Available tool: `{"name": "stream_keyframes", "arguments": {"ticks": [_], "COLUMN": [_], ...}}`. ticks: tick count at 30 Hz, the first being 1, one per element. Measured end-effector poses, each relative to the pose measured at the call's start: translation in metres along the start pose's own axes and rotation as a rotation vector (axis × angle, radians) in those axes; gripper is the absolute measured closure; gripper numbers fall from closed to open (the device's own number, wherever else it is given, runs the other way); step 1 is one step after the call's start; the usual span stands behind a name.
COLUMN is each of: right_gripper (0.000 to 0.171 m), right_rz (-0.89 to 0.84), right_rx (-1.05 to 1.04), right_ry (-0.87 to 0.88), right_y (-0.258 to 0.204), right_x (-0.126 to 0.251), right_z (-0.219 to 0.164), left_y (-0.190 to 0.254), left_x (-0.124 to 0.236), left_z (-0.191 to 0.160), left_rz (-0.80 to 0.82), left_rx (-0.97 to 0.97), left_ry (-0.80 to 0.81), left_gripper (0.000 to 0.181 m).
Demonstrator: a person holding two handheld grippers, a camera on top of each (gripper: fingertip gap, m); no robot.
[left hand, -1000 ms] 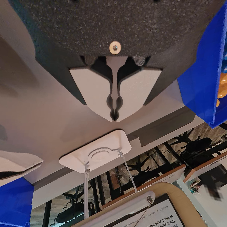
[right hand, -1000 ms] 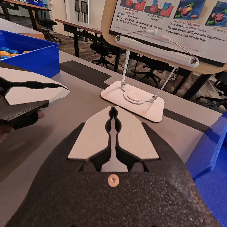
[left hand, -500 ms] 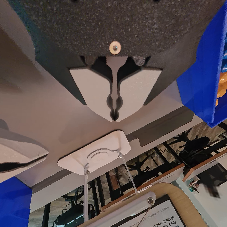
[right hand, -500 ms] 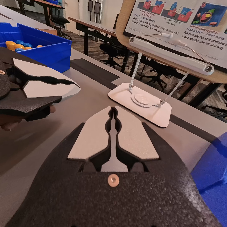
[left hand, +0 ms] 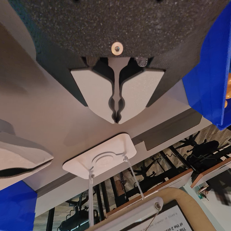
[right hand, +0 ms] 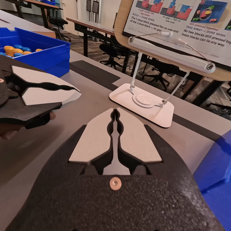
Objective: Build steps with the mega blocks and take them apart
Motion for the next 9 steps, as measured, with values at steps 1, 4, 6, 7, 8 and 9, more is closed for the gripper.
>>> {"name": "stream_keyframes", "arguments": {"ticks": [1, 4, 6, 7, 8, 9], "right_gripper": [0.171, 0.171, 0.171, 0.171, 0.171, 0.171], "right_rz": [-0.009, -0.030, -0.026, -0.022, -0.016, -0.012], "right_rx": [-0.007, -0.026, -0.034, -0.035, -0.032, -0.029], "right_ry": [-0.005, -0.011, -0.015, -0.013, -0.008, 0.000], "right_y": [0.002, 0.006, 0.007, 0.006, 0.005, 0.004], "right_x": [0.000, 0.000, 0.000, 0.000, 0.001, 0.002], "right_z": [0.000, 0.001, 0.000, 0.001, 0.002, 0.004], "left_y": [0.002, 0.011, 0.014, 0.015, 0.014, 0.013], "left_x": [0.002, 0.006, 0.005, 0.004, 0.002, 0.001], "left_z": [0.004, 0.011, 0.011, 0.009, 0.007, 0.005], "left_rz": [-0.006, -0.019, -0.020, -0.021, -0.020, -0.018], "left_rx": [0.001, -0.014, -0.030, -0.034, -0.035, -0.034], "left_ry": [0.011, 0.036, 0.030, 0.021, 0.013, 0.006], "left_gripper": [0.181, 0.181, 0.181, 0.181, 0.181, 0.181]}}
Point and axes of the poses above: each gripper's, where its closed fingertips meet, x back along the fingers, z out of its top, y = z × x across the jaws, the point moved 3 cm from there along x, back along the fingers, and after that the axes turned 11 degrees about -z, right-handed, at the moved point
